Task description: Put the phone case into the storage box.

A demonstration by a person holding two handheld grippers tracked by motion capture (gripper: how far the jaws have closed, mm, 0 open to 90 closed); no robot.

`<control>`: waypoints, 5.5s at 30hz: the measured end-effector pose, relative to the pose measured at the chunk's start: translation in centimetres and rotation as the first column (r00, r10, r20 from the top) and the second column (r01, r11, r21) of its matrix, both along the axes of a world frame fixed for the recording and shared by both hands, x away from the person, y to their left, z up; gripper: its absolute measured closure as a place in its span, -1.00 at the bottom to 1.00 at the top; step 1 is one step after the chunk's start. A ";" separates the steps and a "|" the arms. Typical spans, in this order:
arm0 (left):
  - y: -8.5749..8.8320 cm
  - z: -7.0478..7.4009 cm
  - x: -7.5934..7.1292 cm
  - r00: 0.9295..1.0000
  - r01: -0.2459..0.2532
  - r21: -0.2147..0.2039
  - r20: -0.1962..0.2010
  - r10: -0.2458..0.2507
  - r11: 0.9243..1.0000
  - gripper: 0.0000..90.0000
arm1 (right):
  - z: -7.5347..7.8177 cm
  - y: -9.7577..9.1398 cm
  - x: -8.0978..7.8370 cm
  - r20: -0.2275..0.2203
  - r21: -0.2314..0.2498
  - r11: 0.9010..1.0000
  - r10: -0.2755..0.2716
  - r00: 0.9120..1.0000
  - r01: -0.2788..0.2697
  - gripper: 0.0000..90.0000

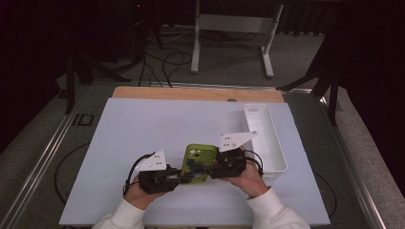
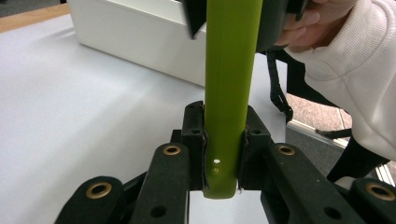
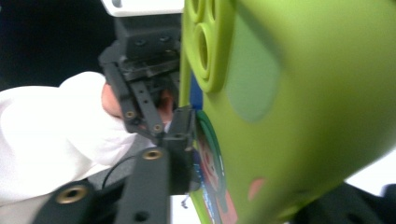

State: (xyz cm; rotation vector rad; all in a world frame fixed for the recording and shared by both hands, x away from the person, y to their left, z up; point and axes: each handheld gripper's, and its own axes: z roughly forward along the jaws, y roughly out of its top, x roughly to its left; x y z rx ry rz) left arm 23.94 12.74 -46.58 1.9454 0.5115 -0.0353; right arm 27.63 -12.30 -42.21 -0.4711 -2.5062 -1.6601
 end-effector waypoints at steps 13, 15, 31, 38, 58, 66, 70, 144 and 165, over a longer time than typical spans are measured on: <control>0.4 0.1 0.1 0.992 -0.126 0.027 0.037 0.125 0.992 0.72 | -0.1 -0.1 0.3 -0.020 0.000 0.993 -0.116 0.993 0.116 -0.53; 0.5 0.1 0.2 0.990 -0.138 0.027 0.040 0.137 0.990 0.72 | -0.1 -0.2 0.4 -0.018 -0.003 0.991 -0.136 0.991 0.136 -0.55; 0.3 0.3 0.1 0.974 -0.220 0.065 0.071 0.215 0.973 0.72 | 0.3 -0.4 0.2 0.007 0.017 0.971 -0.240 0.971 0.240 -0.79; 0.3 0.4 0.0 0.963 -0.262 0.073 0.086 0.255 0.962 0.72 | 0.6 -0.4 -0.1 0.020 0.033 0.960 -0.280 0.960 0.279 -0.80; 0.1 0.3 -0.1 0.936 -0.342 0.086 0.114 0.332 0.936 0.72 | 1.4 0.3 -0.4 0.027 0.059 0.912 -0.407 0.913 0.405 -0.80; -0.1 0.3 -0.2 0.926 -0.367 0.090 0.127 0.355 0.926 0.72 | 1.6 0.5 -0.5 0.028 0.070 0.901 -0.432 0.901 0.429 -0.80; -0.1 0.3 -0.2 0.920 -0.381 0.092 0.134 0.367 0.920 0.72 | 1.7 0.7 -0.4 0.018 0.068 0.895 -0.443 0.896 0.441 -0.80; -2.4 0.1 -1.4 0.871 -0.476 0.088 0.182 0.456 0.875 0.72 | 1.8 3.7 0.0 -0.050 0.158 0.752 -0.642 0.765 0.641 -0.69; -2.4 -0.1 -1.1 0.895 -0.437 0.097 0.149 0.422 0.894 0.33 | 2.1 4.0 -0.3 0.028 0.110 0.779 -0.623 0.782 0.617 -0.65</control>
